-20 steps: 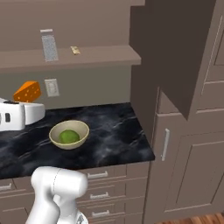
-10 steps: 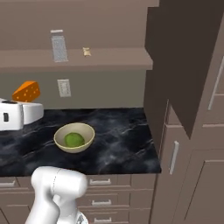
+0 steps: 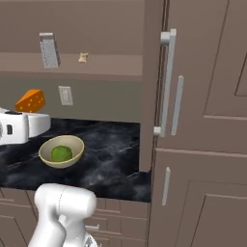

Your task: Pick the cheese from the fridge and the cheese grater from the cabinet and place them next to the salad bowl.

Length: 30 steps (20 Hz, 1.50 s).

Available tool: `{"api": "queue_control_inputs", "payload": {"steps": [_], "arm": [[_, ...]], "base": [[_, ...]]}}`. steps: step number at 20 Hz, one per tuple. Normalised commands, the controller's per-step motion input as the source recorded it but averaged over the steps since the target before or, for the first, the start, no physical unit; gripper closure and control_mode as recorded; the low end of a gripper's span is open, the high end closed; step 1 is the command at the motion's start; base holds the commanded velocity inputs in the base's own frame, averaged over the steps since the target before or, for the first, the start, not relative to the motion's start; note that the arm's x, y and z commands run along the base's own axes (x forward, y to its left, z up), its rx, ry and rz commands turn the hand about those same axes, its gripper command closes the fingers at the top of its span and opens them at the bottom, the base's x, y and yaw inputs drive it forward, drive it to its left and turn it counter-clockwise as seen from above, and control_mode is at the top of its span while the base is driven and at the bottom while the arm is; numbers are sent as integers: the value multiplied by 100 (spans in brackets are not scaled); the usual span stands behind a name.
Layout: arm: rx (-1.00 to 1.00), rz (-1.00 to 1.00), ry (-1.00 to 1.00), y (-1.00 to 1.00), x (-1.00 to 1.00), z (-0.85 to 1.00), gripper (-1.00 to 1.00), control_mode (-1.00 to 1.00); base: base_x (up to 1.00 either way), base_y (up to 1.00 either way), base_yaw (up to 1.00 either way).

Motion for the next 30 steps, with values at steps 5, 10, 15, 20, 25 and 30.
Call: {"api": "queue_control_inputs", "payload": {"steps": [5, 10, 15, 20, 25, 30], "arm": [[0, 0, 0, 0, 0, 0, 100, 100], [0, 0, 0, 0, 0, 0, 100, 100], [0, 0, 0, 0, 0, 0, 100, 100], [0, 0, 0, 0, 0, 0, 100, 100], [1, 0, 6, 15, -8, -15, 100, -100], [0, -4, 14, 50, -4, -39, 100, -100]], "base": [[16, 31, 23], [0, 22, 0], [0, 0, 0], [0, 0, 2], [0, 0, 0], [0, 0, 0]]}}
